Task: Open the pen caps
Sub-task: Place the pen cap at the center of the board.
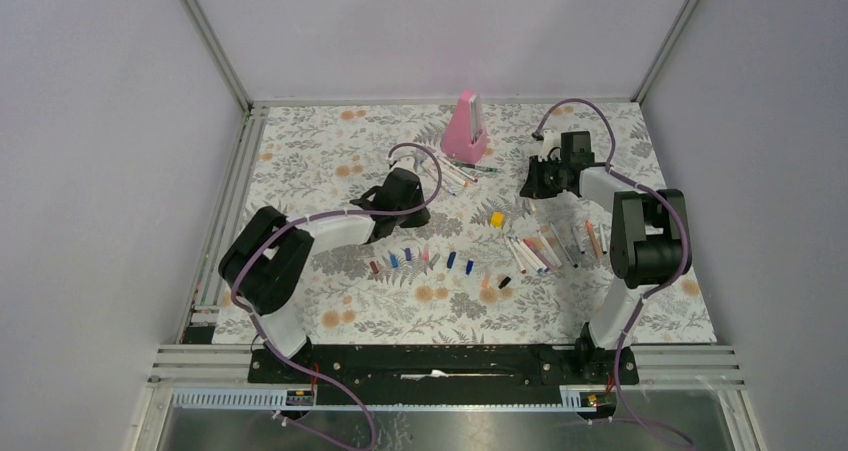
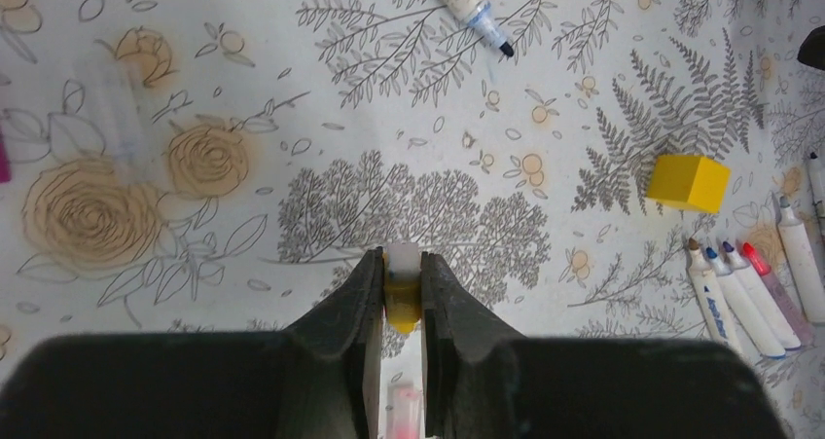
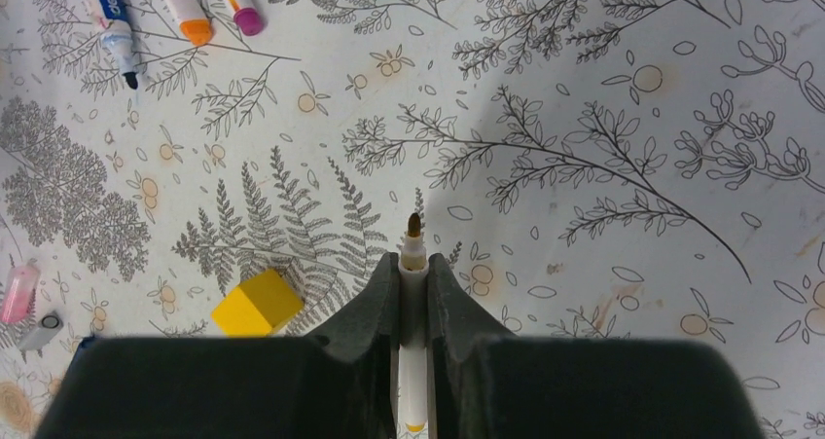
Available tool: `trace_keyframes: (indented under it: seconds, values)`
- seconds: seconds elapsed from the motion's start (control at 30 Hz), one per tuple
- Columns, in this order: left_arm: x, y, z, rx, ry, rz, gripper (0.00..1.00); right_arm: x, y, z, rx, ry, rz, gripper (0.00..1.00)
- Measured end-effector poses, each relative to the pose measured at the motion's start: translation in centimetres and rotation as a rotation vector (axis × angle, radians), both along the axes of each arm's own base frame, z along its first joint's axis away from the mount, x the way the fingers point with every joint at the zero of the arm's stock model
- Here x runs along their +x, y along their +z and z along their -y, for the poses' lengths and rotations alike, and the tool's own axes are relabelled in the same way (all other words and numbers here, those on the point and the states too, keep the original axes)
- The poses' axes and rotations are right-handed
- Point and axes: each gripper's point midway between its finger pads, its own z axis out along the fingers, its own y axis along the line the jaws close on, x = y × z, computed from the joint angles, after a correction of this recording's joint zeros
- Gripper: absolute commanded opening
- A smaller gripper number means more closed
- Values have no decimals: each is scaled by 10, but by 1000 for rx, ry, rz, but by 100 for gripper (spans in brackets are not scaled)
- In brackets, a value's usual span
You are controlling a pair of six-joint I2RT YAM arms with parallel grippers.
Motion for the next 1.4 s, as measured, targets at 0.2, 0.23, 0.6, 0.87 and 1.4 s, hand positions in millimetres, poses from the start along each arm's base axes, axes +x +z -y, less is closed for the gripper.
trace_keyframes:
  seconds: [0.2, 0.23, 0.6, 0.87, 1.4]
  values:
    - [13, -6, 10, 0, 1, -6, 2, 13, -7, -1, -16, -19, -26, 15]
    - [14, -8, 11, 3, 1, -9, 4, 15, -9, -1, -23, -22, -33, 15]
    - [21, -28, 17, 33, -5, -51, 32, 13, -26, 3, -101, -44, -88, 29]
    - [22, -26, 18, 41, -11, -54, 39, 15, -25, 4, -111, -42, -88, 38]
    - [10, 91, 6, -57, -37, 146, 78, 3, 42, 10, -117, -9, 48, 57]
